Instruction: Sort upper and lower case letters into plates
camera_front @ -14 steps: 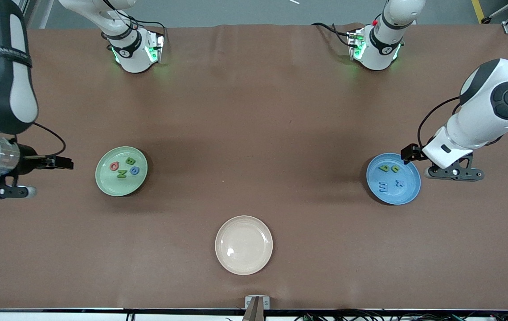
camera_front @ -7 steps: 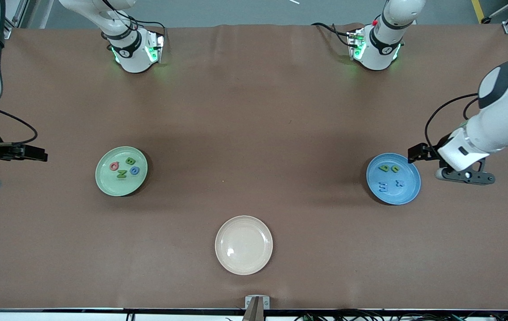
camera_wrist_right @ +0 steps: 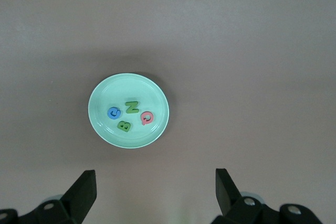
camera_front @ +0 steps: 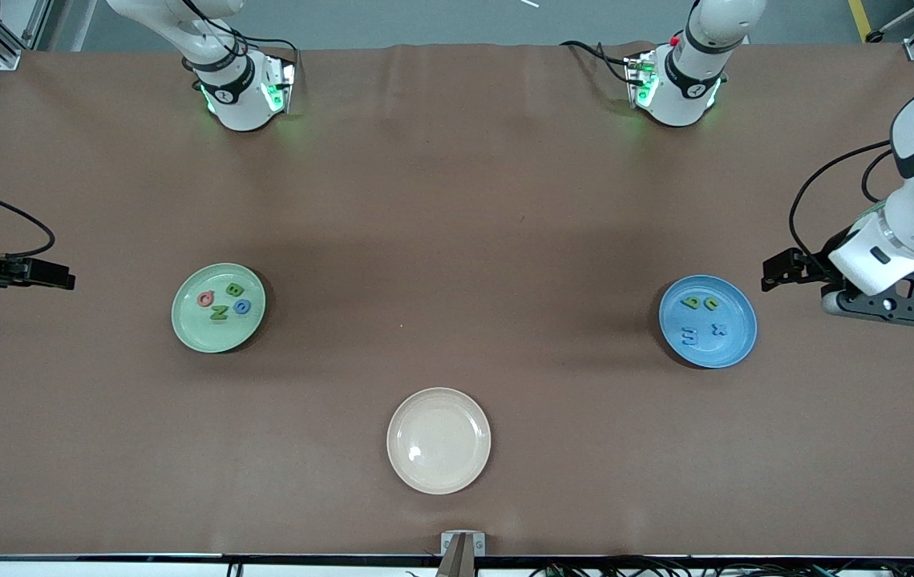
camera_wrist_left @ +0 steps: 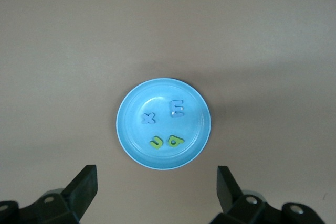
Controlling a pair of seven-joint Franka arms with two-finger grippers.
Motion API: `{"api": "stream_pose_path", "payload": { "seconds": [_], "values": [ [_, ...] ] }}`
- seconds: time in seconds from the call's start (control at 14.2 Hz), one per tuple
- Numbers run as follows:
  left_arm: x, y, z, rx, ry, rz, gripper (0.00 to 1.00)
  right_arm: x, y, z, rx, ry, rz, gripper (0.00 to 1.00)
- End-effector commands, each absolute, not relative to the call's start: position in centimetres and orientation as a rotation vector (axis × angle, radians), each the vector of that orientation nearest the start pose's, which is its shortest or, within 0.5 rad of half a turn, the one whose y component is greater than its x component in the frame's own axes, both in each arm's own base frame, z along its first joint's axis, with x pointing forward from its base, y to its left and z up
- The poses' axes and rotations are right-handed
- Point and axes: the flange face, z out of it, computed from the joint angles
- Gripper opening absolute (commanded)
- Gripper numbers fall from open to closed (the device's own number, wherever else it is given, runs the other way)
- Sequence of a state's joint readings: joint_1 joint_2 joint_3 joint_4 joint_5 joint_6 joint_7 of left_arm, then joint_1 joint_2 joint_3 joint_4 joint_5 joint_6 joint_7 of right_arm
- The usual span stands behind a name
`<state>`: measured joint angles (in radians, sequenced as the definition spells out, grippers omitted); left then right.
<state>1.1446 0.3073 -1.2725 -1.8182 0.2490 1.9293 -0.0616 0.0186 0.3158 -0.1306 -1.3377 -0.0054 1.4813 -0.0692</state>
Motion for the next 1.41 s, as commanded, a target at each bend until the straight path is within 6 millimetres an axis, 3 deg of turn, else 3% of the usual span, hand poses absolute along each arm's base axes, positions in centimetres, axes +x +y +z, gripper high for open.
{"api": "stream_pose_path", "payload": {
  "seconds": [0.0,0.21,0.42,0.56,0.7,0.99,1.13,1.34],
  "values": [
    [59.0,-0.1,48.9,-3.169,0.168,-0.078,1.0,62.3,-6.3,54.8,-3.148,0.063,0.311,1.0],
    [58.6,-0.7,49.9,-3.126,0.165,-0.109,1.0,60.5,-6.3,55.8,-3.124,0.066,0.366,1.0],
    [58.4,-1.6,50.5,-3.124,0.137,-0.164,1.0,58.1,-5.5,57.3,-3.101,0.049,0.28,1.0],
    [58.2,-0.3,49.6,-3.165,0.058,-0.182,1.0,55.9,-5.4,57.8,-3.103,0.042,0.194,1.0],
    [58.0,-0.4,49.6,-3.153,0.052,-0.179,1.0,54.7,-5.3,58.3,-3.111,0.032,0.147,1.0],
    [57.8,-0.5,50.5,-3.134,0.018,-0.195,1.0,53.6,-5.3,60.1,-3.115,0.029,0.107,1.0],
    [57.7,0.9,50.9,-3.176,-0.09,-0.206,1.0,53.4,-5.4,60.6,-3.12,0.009,0.094,1.0],
    [57.6,0.9,50.9,-3.184,-0.091,-0.198,1.0,52.8,-5.7,61.0,-3.117,-0.001,0.105,1.0]
  ]
}}
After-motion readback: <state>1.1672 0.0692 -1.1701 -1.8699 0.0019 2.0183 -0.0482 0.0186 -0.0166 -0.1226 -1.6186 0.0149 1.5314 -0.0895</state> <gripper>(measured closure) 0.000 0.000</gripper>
